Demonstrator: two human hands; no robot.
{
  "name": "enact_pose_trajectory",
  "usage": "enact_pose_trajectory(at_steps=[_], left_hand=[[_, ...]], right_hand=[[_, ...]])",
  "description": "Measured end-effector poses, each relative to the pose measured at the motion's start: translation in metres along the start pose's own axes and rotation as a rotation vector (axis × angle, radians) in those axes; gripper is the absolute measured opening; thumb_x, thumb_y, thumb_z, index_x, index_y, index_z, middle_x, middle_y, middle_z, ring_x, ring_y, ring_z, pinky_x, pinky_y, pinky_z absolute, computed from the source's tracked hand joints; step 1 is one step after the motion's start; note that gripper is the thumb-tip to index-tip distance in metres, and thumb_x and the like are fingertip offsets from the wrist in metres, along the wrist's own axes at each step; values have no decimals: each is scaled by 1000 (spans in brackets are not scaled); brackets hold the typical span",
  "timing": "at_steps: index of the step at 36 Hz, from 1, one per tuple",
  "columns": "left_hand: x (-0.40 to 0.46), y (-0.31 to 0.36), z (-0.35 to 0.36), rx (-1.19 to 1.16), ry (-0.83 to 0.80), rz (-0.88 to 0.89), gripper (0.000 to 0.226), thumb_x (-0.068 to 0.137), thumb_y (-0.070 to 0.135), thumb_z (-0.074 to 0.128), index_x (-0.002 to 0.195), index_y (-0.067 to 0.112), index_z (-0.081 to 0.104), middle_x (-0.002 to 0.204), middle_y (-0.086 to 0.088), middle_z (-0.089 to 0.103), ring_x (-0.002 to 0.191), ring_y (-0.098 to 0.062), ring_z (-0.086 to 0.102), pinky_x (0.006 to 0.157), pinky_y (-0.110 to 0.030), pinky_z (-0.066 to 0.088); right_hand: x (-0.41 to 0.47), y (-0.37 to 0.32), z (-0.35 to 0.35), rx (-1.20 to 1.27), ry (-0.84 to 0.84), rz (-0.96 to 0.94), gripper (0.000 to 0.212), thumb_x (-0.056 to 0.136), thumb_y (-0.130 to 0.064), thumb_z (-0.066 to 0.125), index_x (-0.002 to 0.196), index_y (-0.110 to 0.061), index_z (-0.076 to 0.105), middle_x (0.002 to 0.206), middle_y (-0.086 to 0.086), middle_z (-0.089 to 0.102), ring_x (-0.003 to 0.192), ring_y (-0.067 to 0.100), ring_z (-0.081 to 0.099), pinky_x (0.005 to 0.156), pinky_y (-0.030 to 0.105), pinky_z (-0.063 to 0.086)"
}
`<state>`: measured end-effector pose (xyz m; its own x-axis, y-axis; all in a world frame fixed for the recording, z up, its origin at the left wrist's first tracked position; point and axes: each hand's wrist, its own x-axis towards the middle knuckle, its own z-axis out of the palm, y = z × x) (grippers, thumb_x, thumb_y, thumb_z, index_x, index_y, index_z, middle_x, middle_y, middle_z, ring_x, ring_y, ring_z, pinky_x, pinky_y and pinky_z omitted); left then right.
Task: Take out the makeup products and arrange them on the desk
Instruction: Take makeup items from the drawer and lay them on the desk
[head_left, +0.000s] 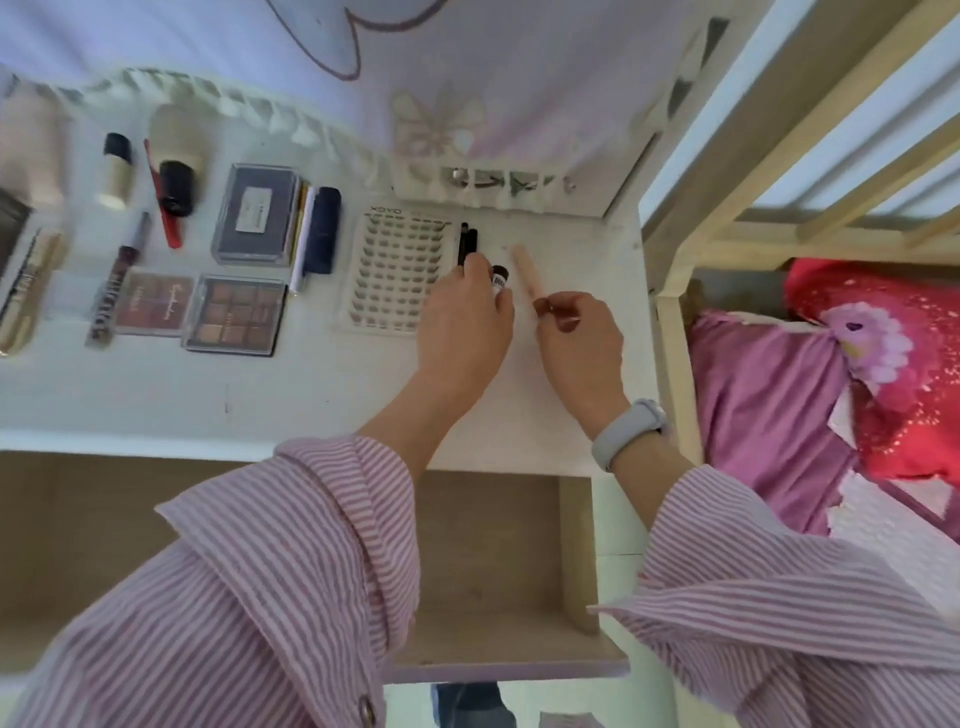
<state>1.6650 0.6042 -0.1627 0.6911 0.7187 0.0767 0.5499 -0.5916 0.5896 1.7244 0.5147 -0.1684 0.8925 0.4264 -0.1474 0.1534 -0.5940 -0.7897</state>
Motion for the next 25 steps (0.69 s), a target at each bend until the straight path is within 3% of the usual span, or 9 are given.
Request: enact_pose_trajectory(at_steps=[4, 7, 8, 11, 12, 15, 17, 22, 25], left_hand=[[0, -2, 14, 343, 167, 122, 22, 84, 19, 45, 88, 4, 61, 87, -13, 61, 78, -31, 59, 65, -37, 41], [-10, -10, 13, 437, 212, 235, 19, 78, 10, 52, 91, 11, 65, 94, -4, 65, 93, -29, 58, 78, -39, 33], [-15, -14, 11, 445, 218, 280, 22, 78, 8, 52, 93, 12, 66, 96, -1, 66, 99, -28, 57, 82, -38, 29], [-27, -24, 7, 471, 177, 348, 31, 79, 6, 46, 101, 13, 66, 109, 3, 67, 113, -28, 54, 89, -40, 26], [-29, -26, 6, 474, 158, 339, 34, 79, 6, 44, 105, 12, 65, 113, 3, 66, 117, -29, 52, 91, -41, 25], [-30, -30, 5, 468, 115, 291, 40, 80, 6, 38, 111, 11, 63, 116, 0, 65, 125, -32, 47, 95, -44, 21], [-28, -31, 4, 472, 106, 273, 40, 80, 7, 38, 113, 12, 61, 119, -2, 64, 127, -33, 45, 95, -44, 20], [-35, -33, 1, 437, 120, 251, 40, 84, 10, 38, 118, 14, 59, 131, -9, 54, 129, -34, 41, 97, -45, 21], [-48, -34, -4, 383, 166, 270, 40, 81, 5, 45, 118, 14, 59, 134, -12, 51, 129, -32, 38, 99, -46, 23]], right_hand=[[0, 3, -8, -30, -98, -153, 24, 93, -7, 45, 106, -7, 65, 111, 9, 60, 93, 13, 52, 79, 12, 34], [-2, 6, -10, -69, -164, -269, 33, 92, -8, 35, 109, -2, 63, 110, 13, 63, 101, 26, 55, 90, 24, 38], [0, 7, -8, -81, -184, -295, 39, 88, -12, 32, 110, -2, 62, 110, 12, 64, 101, 28, 56, 93, 27, 39], [2, 13, -1, -182, -243, -367, 53, 79, -15, 22, 117, -9, 60, 117, 5, 63, 108, 28, 53, 93, 10, 29], [1, 15, 1, -217, -251, -393, 57, 78, -15, 20, 119, -11, 59, 121, 3, 62, 110, 27, 51, 92, 10, 28], [-4, 14, 3, -263, -242, -432, 59, 77, -11, 22, 125, -13, 56, 128, 0, 57, 111, 27, 45, 94, 34, 38], [-7, 11, 2, -275, -230, -454, 59, 77, -8, 25, 127, -12, 55, 130, 0, 56, 110, 29, 45, 91, 40, 41], [-8, 11, -1, -284, -228, -436, 57, 76, -6, 26, 126, -7, 53, 129, 7, 56, 114, 30, 45, 94, 39, 40], [-13, 11, -4, -261, -220, -401, 52, 79, -8, 28, 124, -4, 53, 129, 11, 54, 118, 29, 45, 101, 28, 33]])
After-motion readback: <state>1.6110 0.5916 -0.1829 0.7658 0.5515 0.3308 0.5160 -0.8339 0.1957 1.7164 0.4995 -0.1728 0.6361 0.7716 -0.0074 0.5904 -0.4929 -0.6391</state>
